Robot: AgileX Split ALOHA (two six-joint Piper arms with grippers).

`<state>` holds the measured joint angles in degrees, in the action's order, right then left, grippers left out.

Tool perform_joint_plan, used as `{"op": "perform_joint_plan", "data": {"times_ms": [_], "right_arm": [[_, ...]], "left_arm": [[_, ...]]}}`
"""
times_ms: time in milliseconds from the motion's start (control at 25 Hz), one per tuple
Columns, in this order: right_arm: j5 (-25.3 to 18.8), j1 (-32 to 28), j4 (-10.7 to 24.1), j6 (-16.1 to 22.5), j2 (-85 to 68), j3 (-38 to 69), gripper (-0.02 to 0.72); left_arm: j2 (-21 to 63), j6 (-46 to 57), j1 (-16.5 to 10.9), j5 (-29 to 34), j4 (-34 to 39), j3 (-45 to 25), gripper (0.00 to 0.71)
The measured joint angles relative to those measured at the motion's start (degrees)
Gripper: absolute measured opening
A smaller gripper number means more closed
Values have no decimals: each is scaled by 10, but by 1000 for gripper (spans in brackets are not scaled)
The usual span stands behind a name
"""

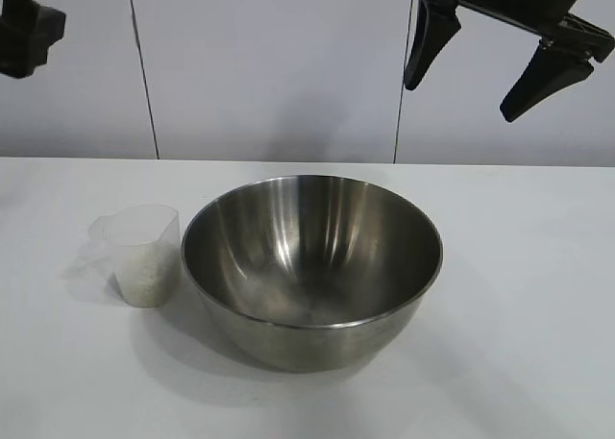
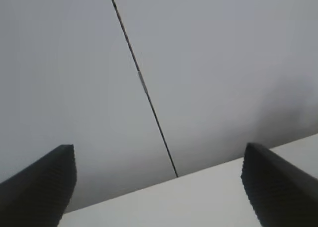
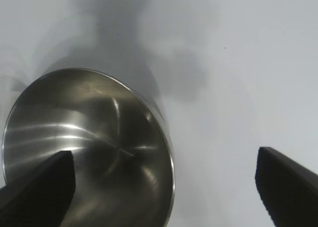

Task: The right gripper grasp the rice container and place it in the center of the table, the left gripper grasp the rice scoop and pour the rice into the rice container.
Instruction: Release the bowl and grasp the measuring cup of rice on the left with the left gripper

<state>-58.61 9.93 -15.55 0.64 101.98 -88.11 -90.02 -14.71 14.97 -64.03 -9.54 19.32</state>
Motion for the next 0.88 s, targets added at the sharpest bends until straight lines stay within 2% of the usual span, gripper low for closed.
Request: {"op": "perform_joint_plan", "data": {"times_ms": [200,480,880], "right_arm": [[0,0,1,0,0,0,683],[0,0,2,0,0,0,683],[0,0,8,0,0,0,683]], "left_arm": [[-74,43,0,-7,4,-31,649],[-159,9,0,-9,35,-34,649],[-257,6,0,-17,39,-31,649]]}}
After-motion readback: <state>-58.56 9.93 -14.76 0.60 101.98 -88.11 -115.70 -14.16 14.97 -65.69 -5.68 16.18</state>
